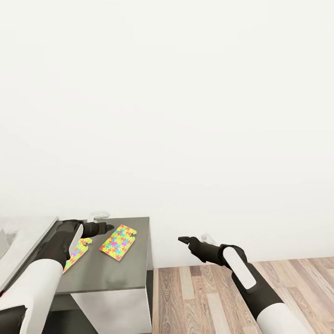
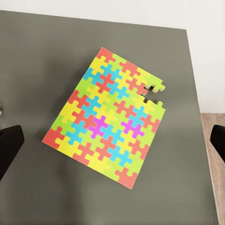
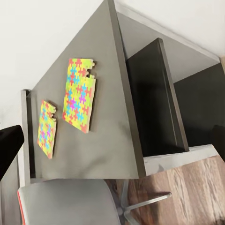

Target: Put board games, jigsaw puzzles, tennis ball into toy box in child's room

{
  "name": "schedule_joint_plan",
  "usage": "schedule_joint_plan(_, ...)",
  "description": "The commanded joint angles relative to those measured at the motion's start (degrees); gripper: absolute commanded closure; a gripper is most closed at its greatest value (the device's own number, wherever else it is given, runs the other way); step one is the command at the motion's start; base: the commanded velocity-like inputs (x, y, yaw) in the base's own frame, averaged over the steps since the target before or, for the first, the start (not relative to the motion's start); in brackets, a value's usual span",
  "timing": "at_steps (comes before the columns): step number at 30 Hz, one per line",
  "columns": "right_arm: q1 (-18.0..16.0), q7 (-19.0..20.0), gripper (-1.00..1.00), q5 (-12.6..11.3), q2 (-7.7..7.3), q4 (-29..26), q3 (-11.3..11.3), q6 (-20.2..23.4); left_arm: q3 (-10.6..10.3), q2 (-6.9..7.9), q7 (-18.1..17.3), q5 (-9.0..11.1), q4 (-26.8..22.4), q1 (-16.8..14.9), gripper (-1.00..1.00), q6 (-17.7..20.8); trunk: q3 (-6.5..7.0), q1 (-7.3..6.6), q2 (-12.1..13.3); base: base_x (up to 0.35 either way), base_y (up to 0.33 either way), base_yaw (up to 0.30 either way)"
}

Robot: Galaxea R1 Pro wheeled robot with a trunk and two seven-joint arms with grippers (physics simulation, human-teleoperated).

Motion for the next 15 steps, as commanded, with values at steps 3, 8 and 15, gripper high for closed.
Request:
schedule_joint_plan(3, -0.05, -0.46, -1.00, -0.55, -0.06, -0.07, 0.14, 0.01, 0.19, -0.03, -0.14, -0.30, -0.06, -0.05, -1.00, 0.12, -0.13, 0.04, -0.13, 0.000, 0.000, 0.000)
schedule_joint_plan(8, -0.05, -0.46, -1.00, -0.55, -0.10, -0.19, 0.14, -0.04, 0.08, -0.09, 0.37, -0.32, -0.06, -0.05, -1.00, -0.19, -0.13, 0.04, -0.13, 0.000, 0.000, 0.000)
schedule_joint_plan(15, -0.05, -0.46, -1.00, -0.55, 0.01, -0.40, 0.17, -0.05, 0.10, -0.06, 0.43, -0.27, -0.06, -0.08, -1.00, -0.36, -0.13, 0.04, -0.13, 0.000, 0.000, 0.000)
